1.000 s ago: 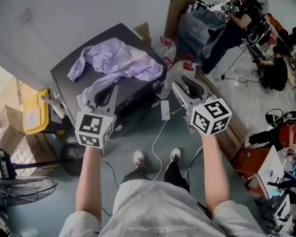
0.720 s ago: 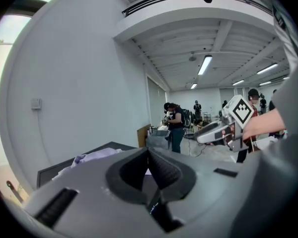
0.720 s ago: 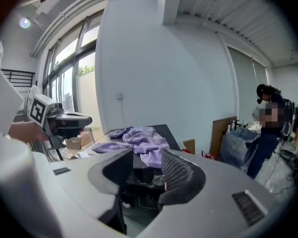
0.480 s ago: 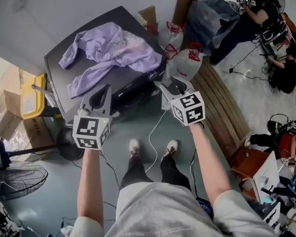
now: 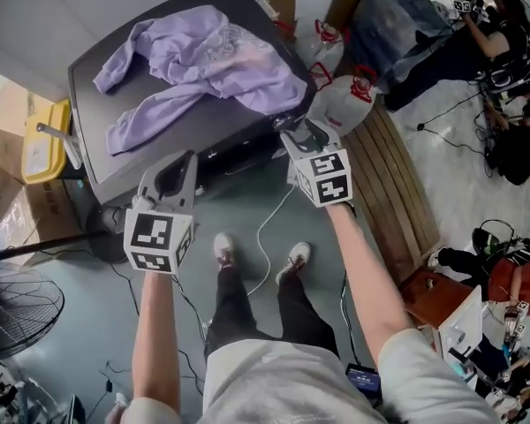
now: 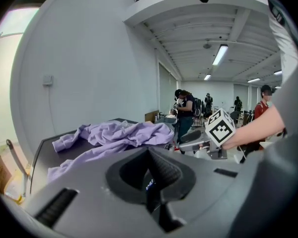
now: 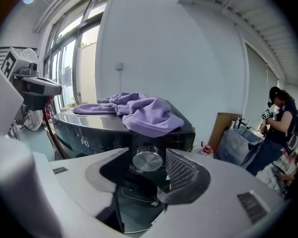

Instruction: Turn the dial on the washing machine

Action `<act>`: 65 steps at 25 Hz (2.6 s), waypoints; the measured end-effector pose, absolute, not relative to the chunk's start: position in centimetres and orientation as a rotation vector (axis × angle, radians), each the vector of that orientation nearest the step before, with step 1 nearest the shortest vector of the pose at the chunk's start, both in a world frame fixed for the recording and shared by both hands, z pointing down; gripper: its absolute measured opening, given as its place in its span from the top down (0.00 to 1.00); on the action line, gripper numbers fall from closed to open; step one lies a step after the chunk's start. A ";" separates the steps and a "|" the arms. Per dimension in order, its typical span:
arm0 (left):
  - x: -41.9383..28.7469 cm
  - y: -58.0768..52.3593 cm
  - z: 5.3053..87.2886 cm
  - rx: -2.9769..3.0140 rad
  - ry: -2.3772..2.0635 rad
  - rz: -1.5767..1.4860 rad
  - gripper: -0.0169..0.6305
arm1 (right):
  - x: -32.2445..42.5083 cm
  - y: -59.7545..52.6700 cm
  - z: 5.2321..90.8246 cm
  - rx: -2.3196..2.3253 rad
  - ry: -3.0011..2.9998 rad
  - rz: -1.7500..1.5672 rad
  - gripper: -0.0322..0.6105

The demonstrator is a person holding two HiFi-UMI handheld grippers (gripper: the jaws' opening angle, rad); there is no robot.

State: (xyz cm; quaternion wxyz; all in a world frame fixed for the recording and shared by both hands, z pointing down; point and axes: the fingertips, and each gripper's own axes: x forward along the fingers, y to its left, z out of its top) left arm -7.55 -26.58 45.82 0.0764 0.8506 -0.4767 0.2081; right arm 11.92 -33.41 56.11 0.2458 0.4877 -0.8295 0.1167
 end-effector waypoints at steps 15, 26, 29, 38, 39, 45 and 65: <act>-9.2 -26.8 50.8 2.475 -1.386 0.616 0.95 | 11.3 -36.4 60.6 1.451 -2.354 0.761 0.51; -9.4 -26.1 51.4 2.462 -1.372 0.615 0.95 | 10.9 -36.5 61.2 1.485 -2.317 0.728 0.51; -9.4 -25.9 51.3 2.460 -1.374 0.615 0.95 | 10.6 -36.4 61.2 1.466 -2.254 0.523 0.51; -9.1 -25.9 51.1 2.460 -1.383 0.609 0.95 | 10.2 -36.1 61.0 1.416 -2.135 0.189 0.51; -9.0 -26.0 51.2 2.462 -1.381 0.613 0.95 | 10.2 -36.2 61.0 1.413 -2.127 0.170 0.51; -8.4 -25.8 51.5 2.473 -1.374 0.632 0.95 | 9.8 -36.1 60.9 1.375 -2.059 -0.032 0.51; -7.2 -25.6 51.8 2.508 -1.373 0.658 0.95 | 9.3 -35.4 61.2 1.185 -1.789 -0.680 0.52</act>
